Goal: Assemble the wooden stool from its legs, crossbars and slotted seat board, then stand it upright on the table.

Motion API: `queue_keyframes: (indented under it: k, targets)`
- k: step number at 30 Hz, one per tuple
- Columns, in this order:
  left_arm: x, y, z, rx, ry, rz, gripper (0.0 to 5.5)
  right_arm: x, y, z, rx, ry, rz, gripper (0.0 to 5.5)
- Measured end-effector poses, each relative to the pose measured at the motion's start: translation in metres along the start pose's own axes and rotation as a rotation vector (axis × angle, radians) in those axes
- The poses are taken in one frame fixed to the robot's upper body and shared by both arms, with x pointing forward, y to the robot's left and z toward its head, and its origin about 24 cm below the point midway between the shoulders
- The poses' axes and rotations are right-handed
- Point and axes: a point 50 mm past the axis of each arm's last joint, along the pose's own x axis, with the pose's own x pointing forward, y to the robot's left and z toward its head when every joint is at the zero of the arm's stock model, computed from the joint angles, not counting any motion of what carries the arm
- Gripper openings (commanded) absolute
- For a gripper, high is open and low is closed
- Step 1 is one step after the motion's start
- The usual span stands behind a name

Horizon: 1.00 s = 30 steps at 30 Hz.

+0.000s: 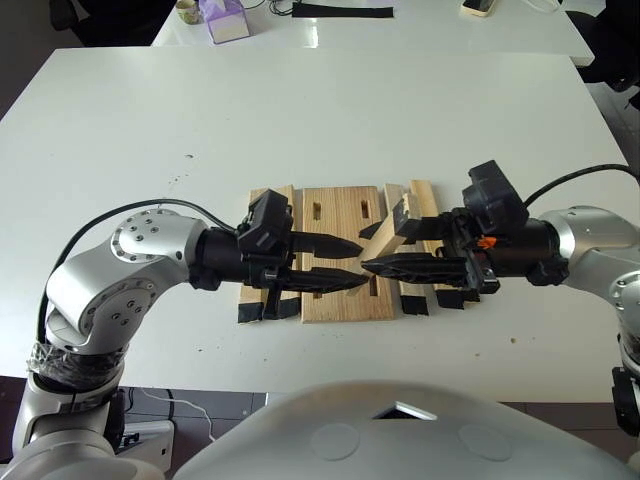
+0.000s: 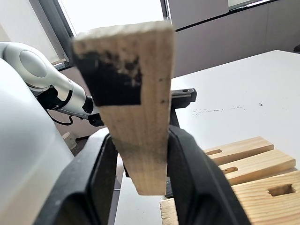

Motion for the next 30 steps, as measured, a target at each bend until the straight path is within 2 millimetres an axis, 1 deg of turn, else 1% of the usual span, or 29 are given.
queue_keyframes:
  k: [10,11,13,17,19,20,22,24,26,28,30]
  targets:
    - [-0.001,0.0,-0.003,-0.024,-0.001,0.008,1.32,-0.005,0.001,-0.002,-0.029,0.035,-0.017,1.31]
    - [-0.002,0.0,-0.003,-0.028,0.0,0.013,1.68,-0.006,0.001,-0.002,-0.03,0.036,-0.024,1.31]
    - [-0.002,0.004,-0.003,-0.043,0.0,0.04,1.9,-0.007,-0.001,-0.003,-0.035,0.047,-0.046,1.3]
    - [-0.002,0.014,0.0,-0.049,-0.014,0.119,2.52,-0.011,-0.005,-0.003,-0.046,0.062,-0.089,1.3]
    - [-0.009,0.021,-0.002,-0.066,-0.016,0.18,2.83,-0.013,-0.007,-0.001,-0.062,0.067,-0.105,1.3]
    - [-0.012,0.023,-0.004,-0.068,-0.01,0.202,2.87,-0.015,-0.009,0.0,-0.072,0.07,-0.121,1.3]
    - [-0.025,0.031,-0.013,-0.076,0.009,0.3,2.87,-0.023,-0.014,0.005,-0.137,0.105,-0.184,1.3]
    - [-0.048,0.039,-0.026,-0.095,0.044,0.438,2.87,-0.042,-0.021,0.008,-0.24,0.206,-0.292,1.3]
    - [-0.059,0.043,-0.03,-0.094,0.052,0.516,2.87,-0.058,-0.028,0.006,-0.315,0.296,-0.376,1.3]
    - [-0.062,0.045,-0.03,-0.085,0.027,0.56,2.87,-0.075,-0.038,0.006,-0.418,0.375,-0.474,1.3]
    - [-0.062,0.047,-0.029,-0.075,-0.012,0.6,2.87,-0.094,-0.049,0.004,-0.528,0.456,-0.556,1.3]
